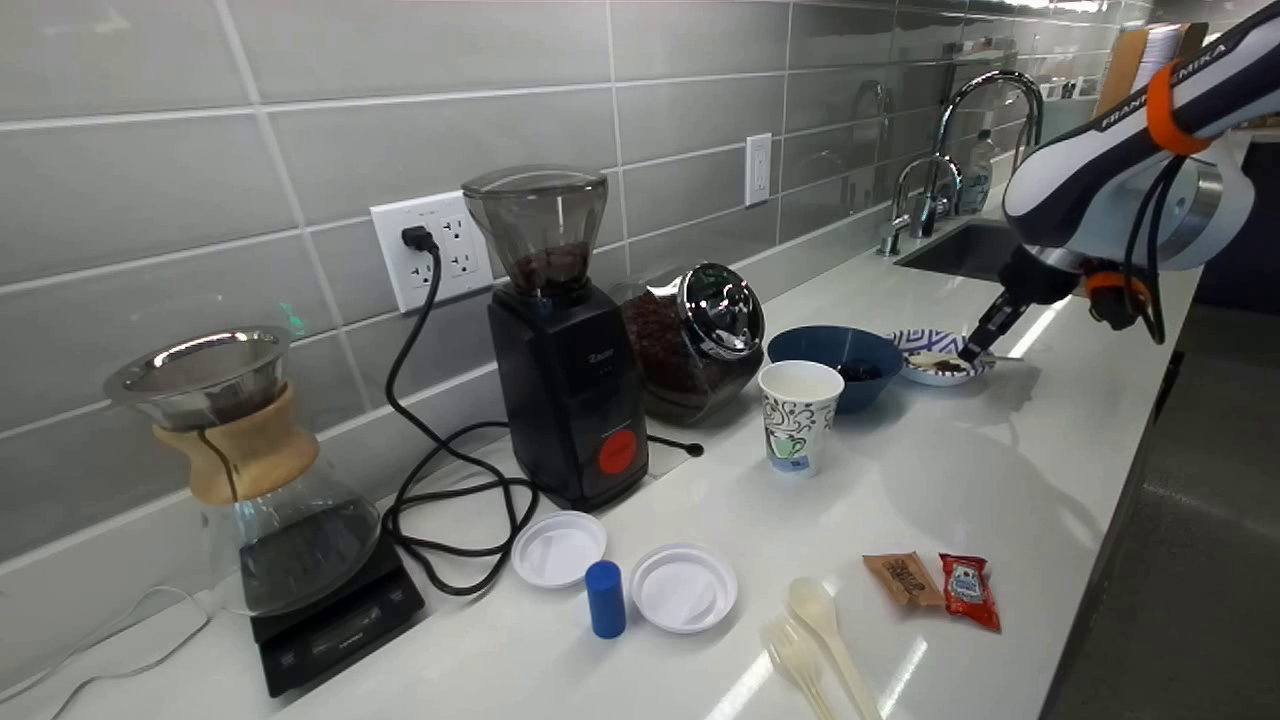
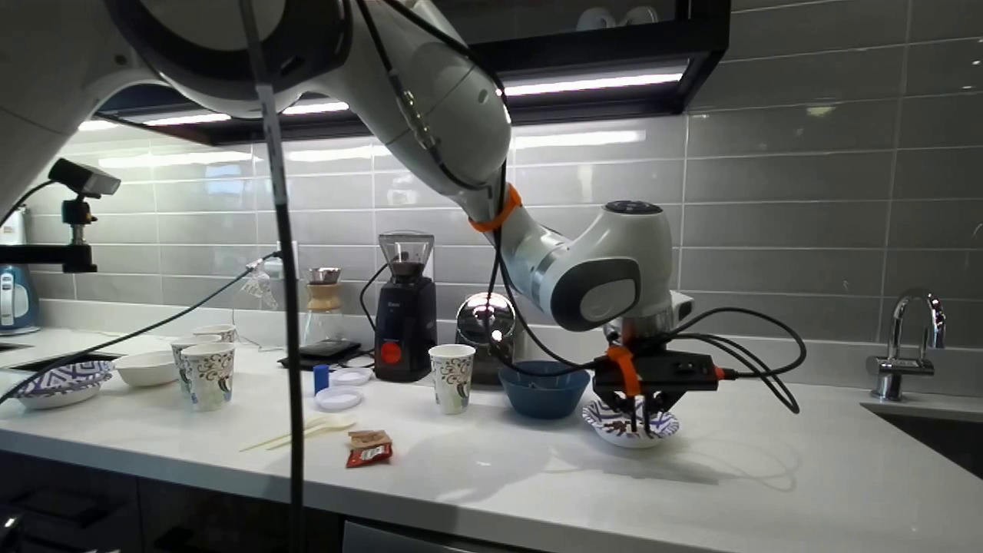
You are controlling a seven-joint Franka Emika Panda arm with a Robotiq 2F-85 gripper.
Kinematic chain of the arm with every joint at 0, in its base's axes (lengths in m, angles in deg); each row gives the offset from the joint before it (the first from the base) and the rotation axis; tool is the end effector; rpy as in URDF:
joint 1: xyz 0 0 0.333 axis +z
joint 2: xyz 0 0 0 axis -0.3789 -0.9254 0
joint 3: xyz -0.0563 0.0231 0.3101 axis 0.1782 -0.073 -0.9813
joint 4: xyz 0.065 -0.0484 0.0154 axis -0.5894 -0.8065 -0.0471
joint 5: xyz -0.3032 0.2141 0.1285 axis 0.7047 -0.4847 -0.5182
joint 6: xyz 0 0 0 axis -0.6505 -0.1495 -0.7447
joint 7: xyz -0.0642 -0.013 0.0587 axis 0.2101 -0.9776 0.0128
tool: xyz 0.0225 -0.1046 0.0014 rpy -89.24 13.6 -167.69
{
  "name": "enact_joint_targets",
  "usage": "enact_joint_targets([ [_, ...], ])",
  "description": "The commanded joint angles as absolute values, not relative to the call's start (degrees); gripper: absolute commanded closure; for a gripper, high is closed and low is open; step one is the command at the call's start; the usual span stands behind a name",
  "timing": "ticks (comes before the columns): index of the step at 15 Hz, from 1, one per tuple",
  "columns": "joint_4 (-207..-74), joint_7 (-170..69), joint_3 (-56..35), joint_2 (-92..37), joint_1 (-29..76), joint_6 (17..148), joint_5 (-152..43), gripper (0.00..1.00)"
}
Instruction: Use a spoon to move some contents from the dish to the cup
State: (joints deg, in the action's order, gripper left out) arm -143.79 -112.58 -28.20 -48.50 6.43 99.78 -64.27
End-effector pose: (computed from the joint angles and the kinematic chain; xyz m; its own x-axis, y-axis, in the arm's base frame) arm 0.7104 -0.0506 0.2683 0.6342 0.6820 0.3642 0.6897 -0.7119 0.1322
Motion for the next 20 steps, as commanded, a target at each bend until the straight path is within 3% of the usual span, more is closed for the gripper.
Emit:
enact_joint_targets([
  [1,-142.89,-114.55,-29.11,-48.37,6.01,98.93,-65.66,1.0],
  [10,-141.19,-110.71,-22.79,-43.46,11.06,84.82,-60.55,0.97],
  [20,-123.56,-109.7,-17.36,-50.33,17.01,63.31,-52.4,0.97],
])
